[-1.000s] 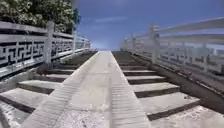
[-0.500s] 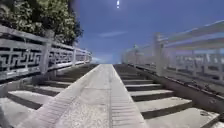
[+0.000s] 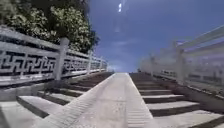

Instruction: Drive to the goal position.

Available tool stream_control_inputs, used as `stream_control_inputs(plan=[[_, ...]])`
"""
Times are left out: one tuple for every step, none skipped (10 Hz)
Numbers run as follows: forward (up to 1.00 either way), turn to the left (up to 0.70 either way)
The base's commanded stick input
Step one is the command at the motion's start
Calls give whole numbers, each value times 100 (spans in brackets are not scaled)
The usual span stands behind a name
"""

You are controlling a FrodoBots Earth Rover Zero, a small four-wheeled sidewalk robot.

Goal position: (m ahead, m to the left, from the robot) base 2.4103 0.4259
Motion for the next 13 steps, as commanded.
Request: stream_control_inputs(plan=[[45, 27], [45, 21], [45, 0], [45, 0], [45, 0], [45, 0], [45, 0], [45, 0], [45, 0], [45, 0], [42, 0], [2, 0], [0, 0]])
